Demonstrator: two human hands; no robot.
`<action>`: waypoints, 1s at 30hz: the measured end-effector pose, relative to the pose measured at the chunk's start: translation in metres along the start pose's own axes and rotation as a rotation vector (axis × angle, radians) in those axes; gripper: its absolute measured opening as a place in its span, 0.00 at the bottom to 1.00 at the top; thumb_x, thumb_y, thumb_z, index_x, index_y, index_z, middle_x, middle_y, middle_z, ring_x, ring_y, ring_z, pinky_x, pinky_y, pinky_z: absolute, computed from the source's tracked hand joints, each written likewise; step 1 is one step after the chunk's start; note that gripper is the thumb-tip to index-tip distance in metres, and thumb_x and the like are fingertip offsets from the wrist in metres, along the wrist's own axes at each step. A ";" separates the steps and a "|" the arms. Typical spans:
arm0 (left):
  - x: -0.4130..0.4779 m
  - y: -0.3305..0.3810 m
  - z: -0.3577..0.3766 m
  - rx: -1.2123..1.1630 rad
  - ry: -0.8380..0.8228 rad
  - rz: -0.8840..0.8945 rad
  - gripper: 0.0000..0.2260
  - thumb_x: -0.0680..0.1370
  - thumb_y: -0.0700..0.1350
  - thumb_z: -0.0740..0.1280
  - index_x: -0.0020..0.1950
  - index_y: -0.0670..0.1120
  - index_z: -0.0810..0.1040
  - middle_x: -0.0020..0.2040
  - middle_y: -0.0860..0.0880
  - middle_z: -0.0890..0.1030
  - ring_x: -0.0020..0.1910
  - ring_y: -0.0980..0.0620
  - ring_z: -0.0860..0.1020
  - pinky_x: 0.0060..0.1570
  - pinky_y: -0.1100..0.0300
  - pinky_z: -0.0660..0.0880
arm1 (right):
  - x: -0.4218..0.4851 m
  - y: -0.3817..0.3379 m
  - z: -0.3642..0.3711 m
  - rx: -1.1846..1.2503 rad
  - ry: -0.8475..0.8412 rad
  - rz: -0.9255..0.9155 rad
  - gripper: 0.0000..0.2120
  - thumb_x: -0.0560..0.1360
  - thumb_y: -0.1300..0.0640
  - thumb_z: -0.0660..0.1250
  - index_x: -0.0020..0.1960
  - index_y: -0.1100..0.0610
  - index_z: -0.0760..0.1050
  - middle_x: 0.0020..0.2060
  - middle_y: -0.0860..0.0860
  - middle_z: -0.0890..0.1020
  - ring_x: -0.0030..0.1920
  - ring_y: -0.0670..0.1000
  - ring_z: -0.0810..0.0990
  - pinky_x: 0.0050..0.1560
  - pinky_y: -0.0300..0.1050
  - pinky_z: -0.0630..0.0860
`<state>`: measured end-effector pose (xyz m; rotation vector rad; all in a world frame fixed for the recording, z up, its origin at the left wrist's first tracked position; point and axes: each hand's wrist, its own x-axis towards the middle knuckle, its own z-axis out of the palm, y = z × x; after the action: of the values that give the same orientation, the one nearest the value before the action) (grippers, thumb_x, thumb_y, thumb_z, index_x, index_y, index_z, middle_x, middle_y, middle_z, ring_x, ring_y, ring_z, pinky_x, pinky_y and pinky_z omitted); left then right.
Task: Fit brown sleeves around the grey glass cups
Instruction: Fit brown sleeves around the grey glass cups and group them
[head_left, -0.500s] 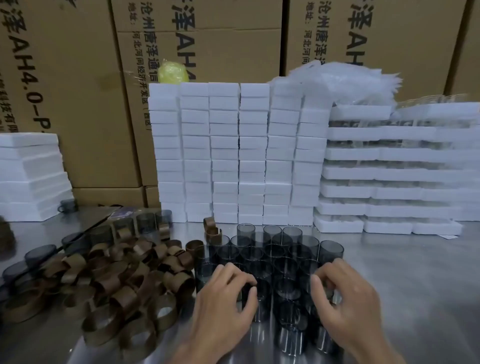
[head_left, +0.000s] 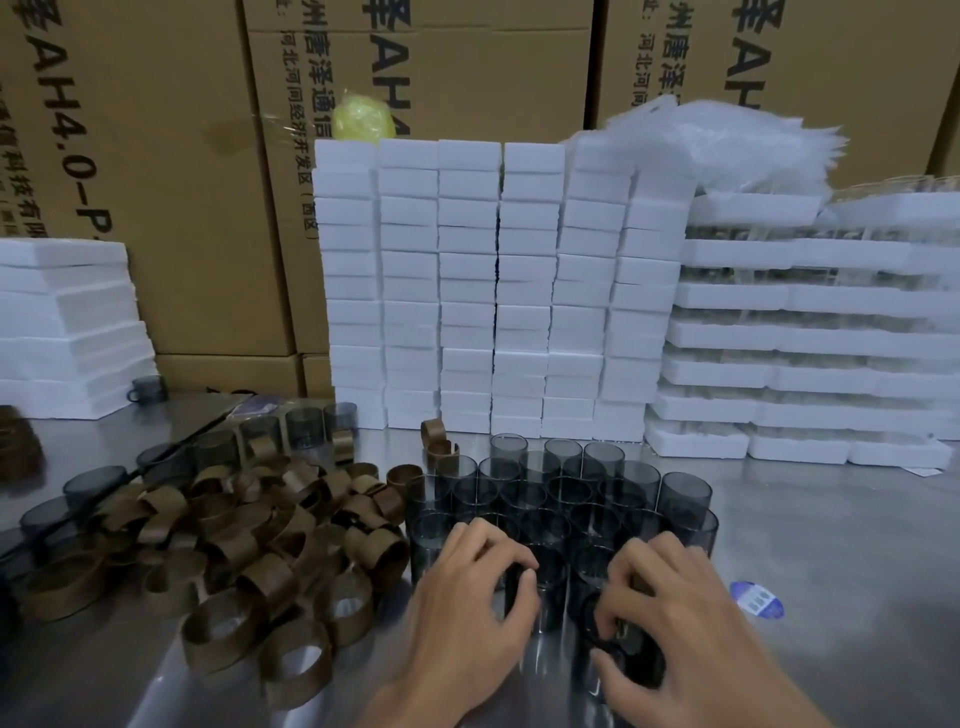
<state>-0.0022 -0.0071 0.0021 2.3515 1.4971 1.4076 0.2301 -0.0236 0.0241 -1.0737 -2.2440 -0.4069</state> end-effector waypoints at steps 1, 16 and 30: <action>0.000 0.000 0.000 -0.007 0.004 -0.007 0.09 0.82 0.56 0.64 0.52 0.56 0.82 0.49 0.62 0.73 0.55 0.61 0.73 0.47 0.63 0.74 | 0.000 -0.002 0.000 -0.002 0.005 -0.012 0.12 0.63 0.42 0.76 0.36 0.43 0.74 0.43 0.40 0.71 0.46 0.46 0.72 0.50 0.44 0.69; -0.004 0.006 -0.009 -0.274 -0.053 0.116 0.25 0.79 0.56 0.71 0.76 0.60 0.75 0.67 0.63 0.77 0.70 0.51 0.76 0.63 0.59 0.75 | 0.010 -0.021 0.000 0.152 0.423 -0.014 0.06 0.75 0.50 0.73 0.44 0.51 0.84 0.53 0.44 0.81 0.56 0.48 0.76 0.55 0.50 0.73; 0.058 0.043 -0.062 -0.362 0.468 -0.005 0.31 0.70 0.63 0.82 0.72 0.65 0.78 0.62 0.63 0.80 0.64 0.54 0.81 0.59 0.66 0.78 | 0.094 -0.052 -0.065 0.535 0.344 0.073 0.28 0.74 0.38 0.76 0.72 0.35 0.72 0.65 0.36 0.78 0.68 0.45 0.79 0.63 0.33 0.74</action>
<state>-0.0063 -0.0139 0.0969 1.8868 1.1759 2.1228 0.1691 -0.0332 0.1339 -0.7329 -1.8468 0.0454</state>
